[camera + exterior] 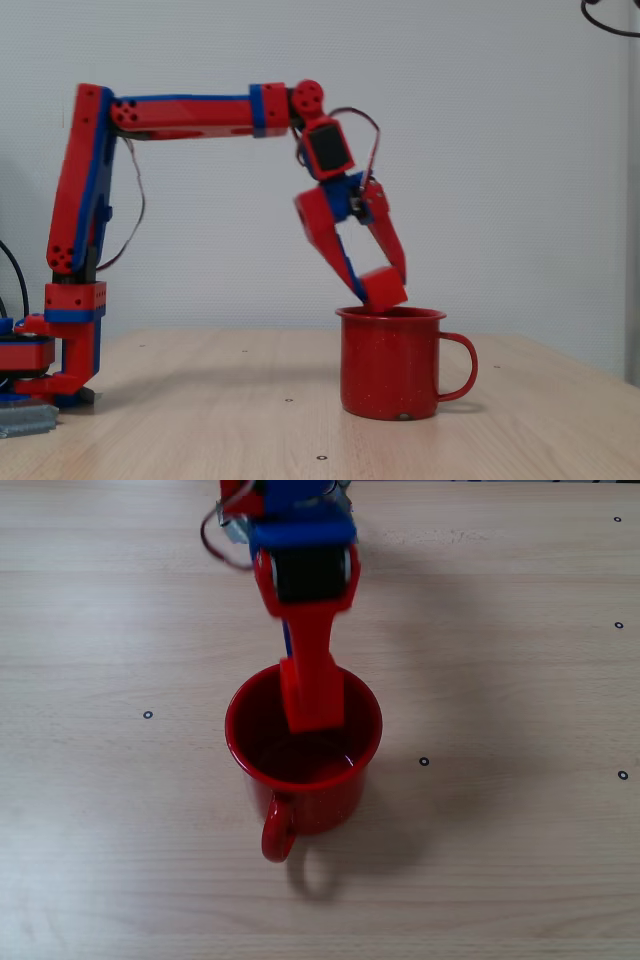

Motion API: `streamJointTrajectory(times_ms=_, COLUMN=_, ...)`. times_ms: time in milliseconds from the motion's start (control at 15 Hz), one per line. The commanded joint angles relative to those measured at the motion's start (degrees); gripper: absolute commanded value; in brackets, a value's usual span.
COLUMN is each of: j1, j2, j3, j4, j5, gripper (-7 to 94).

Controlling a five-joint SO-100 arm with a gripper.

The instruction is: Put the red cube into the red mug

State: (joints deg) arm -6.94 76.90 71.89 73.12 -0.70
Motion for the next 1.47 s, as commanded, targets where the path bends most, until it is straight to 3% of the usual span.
streamJointTrajectory(times_ms=0, j1=0.1, j2=1.8, j3=-6.0, j4=-0.4, j5=-0.4, gripper=0)
streamJointTrajectory(times_ms=400, j1=0.4, j2=0.1, j3=-6.2, j4=-1.2, j5=-1.8, gripper=2)
streamJointTrajectory(times_ms=533, j1=0.4, j2=0.7, j3=-5.4, j4=-1.1, j5=-2.8, gripper=26)
streamJointTrajectory(times_ms=600, j1=0.5, j2=1.1, j3=-5.3, j4=-0.8, j5=-2.8, gripper=32)
streamJointTrajectory(times_ms=733, j1=0.9, j2=1.9, j3=-5.6, j4=0.0, j5=-2.1, gripper=38)
streamJointTrajectory(times_ms=1000, j1=1.1, j2=4.0, j3=-8.2, j4=2.7, j5=-2.5, gripper=40)
streamJointTrajectory(times_ms=1200, j1=1.3, j2=6.2, j3=-9.0, j4=3.5, j5=-3.5, gripper=34)
streamJointTrajectory(times_ms=1333, j1=1.6, j2=8.7, j3=-9.5, j4=3.3, j5=-2.4, gripper=0)
streamJointTrajectory(times_ms=1400, j1=1.6, j2=10.5, j3=-9.6, j4=3.3, j5=-1.1, gripper=0)
